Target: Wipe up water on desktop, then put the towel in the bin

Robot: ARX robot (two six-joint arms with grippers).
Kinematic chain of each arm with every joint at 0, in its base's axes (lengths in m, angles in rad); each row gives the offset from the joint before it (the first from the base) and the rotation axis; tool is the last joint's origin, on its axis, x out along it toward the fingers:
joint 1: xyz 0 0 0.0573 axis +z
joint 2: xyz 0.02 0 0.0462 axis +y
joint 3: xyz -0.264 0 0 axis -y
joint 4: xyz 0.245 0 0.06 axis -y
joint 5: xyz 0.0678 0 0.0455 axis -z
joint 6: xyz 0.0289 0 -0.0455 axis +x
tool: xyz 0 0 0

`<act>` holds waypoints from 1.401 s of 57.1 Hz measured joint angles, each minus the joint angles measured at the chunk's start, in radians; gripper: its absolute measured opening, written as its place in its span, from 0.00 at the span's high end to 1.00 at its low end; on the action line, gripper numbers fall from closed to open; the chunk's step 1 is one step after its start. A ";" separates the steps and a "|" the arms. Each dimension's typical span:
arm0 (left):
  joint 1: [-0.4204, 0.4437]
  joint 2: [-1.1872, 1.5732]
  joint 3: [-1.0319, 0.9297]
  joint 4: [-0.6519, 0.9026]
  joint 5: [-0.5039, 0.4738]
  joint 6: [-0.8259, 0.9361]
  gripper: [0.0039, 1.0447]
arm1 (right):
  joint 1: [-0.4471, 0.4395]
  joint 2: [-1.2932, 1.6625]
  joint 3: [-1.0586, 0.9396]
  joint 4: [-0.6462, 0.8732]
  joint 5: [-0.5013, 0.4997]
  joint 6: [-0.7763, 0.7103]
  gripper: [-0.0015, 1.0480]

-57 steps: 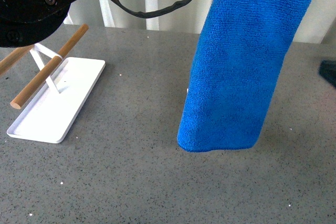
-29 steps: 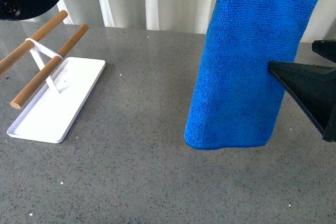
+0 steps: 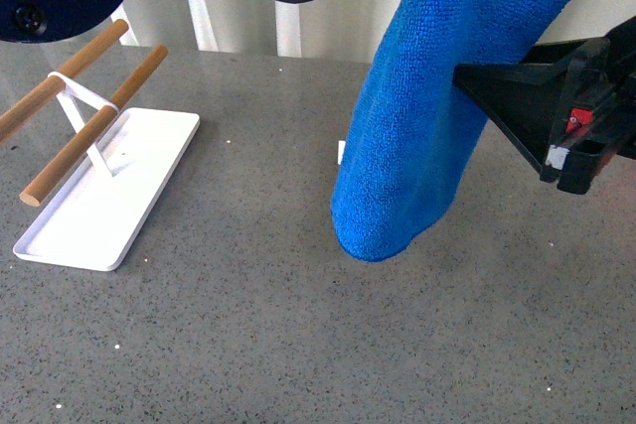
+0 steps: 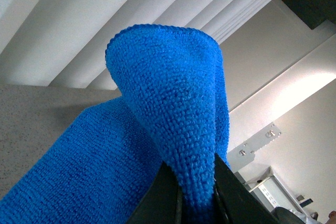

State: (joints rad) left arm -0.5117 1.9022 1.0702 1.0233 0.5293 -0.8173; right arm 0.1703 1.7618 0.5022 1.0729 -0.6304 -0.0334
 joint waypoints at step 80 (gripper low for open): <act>0.136 0.017 0.043 -0.230 -0.014 0.132 0.21 | -0.109 -0.110 -0.009 0.006 -0.019 0.047 0.97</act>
State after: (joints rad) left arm -0.3756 1.9190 1.1137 0.7933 0.5148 -0.6849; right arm 0.0616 1.6516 0.4931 1.0790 -0.6498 0.0132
